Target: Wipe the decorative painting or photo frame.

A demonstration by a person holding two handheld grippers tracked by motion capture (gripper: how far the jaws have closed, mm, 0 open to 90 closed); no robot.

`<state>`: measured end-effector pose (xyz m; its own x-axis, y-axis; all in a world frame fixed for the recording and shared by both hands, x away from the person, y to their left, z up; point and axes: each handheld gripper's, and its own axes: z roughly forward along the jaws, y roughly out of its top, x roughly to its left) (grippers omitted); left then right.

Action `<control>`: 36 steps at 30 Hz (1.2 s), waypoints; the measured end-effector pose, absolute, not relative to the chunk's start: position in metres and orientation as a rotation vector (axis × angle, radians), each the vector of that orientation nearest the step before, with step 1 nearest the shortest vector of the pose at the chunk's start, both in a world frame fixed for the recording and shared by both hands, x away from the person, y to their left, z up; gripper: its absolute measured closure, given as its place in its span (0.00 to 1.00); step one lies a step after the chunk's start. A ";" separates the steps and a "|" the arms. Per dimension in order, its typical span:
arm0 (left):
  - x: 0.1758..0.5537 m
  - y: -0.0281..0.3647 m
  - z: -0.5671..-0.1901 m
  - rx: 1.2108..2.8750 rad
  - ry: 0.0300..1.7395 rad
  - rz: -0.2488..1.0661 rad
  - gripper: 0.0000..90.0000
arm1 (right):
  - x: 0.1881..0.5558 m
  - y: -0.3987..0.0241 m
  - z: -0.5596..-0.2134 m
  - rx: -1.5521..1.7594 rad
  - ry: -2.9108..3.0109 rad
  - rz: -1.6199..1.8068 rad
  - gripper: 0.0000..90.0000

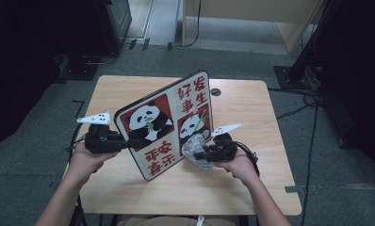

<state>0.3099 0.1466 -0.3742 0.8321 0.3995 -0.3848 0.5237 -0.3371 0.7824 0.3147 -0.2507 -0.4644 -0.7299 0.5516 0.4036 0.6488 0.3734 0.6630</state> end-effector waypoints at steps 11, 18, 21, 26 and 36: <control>0.310 0.147 -0.374 1.968 0.692 -0.153 0.82 | 0.312 -0.256 -0.452 -1.083 -2.491 -1.351 0.68; 0.309 0.146 -0.373 1.969 0.708 -0.140 0.83 | 0.310 -0.258 -0.429 -1.070 -2.469 -1.454 0.68; 0.310 0.146 -0.374 1.968 0.711 -0.145 0.83 | 0.310 -0.255 -0.420 -1.064 -2.466 -1.478 0.68; 0.310 0.146 -0.373 1.968 0.711 -0.146 0.83 | 0.310 -0.250 -0.406 -1.040 -2.474 -1.502 0.68; 0.310 0.146 -0.374 1.967 0.711 -0.149 0.83 | 0.315 -0.242 -0.362 -0.943 -2.469 -1.623 0.68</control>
<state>0.3100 0.1464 -0.3736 0.8196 0.4166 -0.3933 0.5392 -0.3289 0.7753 0.3147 -0.2423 -0.3620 -0.8143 0.4633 0.3498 0.5049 0.2679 0.8206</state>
